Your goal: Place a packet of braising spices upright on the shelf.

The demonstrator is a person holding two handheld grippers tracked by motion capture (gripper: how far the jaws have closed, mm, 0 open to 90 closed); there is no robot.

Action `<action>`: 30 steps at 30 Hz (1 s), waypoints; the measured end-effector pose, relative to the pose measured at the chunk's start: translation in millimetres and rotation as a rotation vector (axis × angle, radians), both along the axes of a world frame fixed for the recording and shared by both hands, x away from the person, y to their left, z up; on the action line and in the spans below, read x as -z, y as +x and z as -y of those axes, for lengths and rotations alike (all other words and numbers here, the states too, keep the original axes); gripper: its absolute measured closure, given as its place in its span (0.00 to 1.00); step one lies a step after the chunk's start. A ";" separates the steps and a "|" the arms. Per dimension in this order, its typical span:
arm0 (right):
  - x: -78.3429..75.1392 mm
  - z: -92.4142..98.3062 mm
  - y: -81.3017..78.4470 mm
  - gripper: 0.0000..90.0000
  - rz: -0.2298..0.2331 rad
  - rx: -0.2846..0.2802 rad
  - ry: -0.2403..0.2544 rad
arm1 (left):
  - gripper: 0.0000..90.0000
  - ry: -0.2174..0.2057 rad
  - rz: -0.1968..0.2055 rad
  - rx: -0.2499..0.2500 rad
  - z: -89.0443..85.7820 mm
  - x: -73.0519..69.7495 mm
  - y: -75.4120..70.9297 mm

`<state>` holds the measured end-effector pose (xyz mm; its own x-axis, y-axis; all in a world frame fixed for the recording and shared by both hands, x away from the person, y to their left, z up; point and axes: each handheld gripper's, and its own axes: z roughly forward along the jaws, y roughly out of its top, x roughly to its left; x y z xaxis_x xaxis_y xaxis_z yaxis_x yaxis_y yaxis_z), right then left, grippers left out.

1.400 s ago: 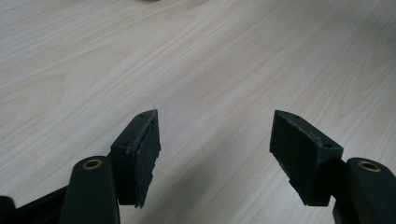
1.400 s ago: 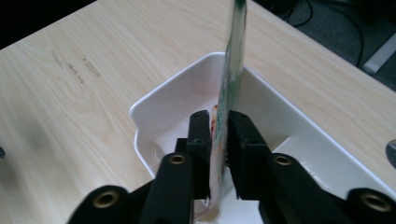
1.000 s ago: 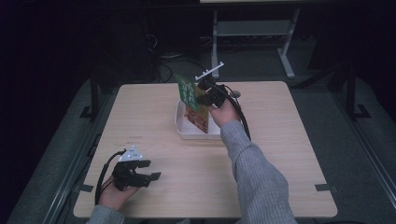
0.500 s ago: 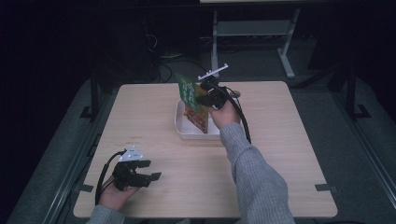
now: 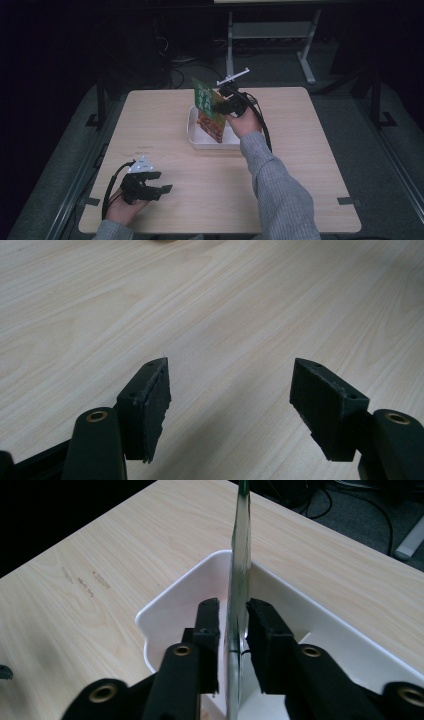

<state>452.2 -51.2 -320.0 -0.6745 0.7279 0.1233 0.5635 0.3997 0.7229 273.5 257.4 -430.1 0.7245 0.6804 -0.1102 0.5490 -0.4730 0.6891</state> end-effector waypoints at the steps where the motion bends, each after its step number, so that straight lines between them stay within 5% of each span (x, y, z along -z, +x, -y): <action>1: -0.3 0.8 -0.7 0.77 0.000 -0.002 -0.003 | 0.36 0.001 0.000 0.001 0.1 -0.1 0.0; 30: -0.5 33.3 -14.6 0.58 -0.059 -0.043 0.012 | 0.36 0.019 -0.002 0.001 1.7 1.4 0.3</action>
